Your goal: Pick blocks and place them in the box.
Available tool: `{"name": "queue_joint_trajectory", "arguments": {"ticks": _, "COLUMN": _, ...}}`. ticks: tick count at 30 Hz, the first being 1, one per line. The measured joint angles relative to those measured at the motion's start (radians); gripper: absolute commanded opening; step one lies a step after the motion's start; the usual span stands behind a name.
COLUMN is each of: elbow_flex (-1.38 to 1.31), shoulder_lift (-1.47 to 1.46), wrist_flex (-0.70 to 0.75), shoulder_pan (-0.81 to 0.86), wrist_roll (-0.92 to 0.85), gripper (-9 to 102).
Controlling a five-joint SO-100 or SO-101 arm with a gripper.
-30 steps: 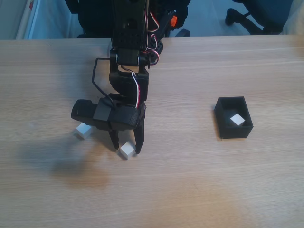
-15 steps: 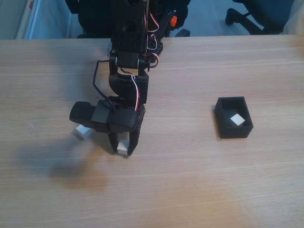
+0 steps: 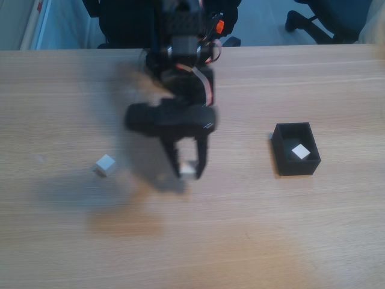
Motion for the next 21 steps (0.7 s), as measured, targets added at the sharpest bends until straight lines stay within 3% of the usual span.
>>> {"name": "queue_joint_trajectory", "arguments": {"ticks": 12, "elbow_flex": -0.114, "shoulder_lift": 0.218, "wrist_flex": 0.307, "shoulder_pan": -0.469, "wrist_roll": 0.149, "gripper": 0}}
{"name": "queue_joint_trajectory", "arguments": {"ticks": 21, "elbow_flex": -0.206, "shoulder_lift": 0.137, "wrist_flex": 0.328, "shoulder_pan": -0.637, "wrist_roll": 0.259, "gripper": 1}}
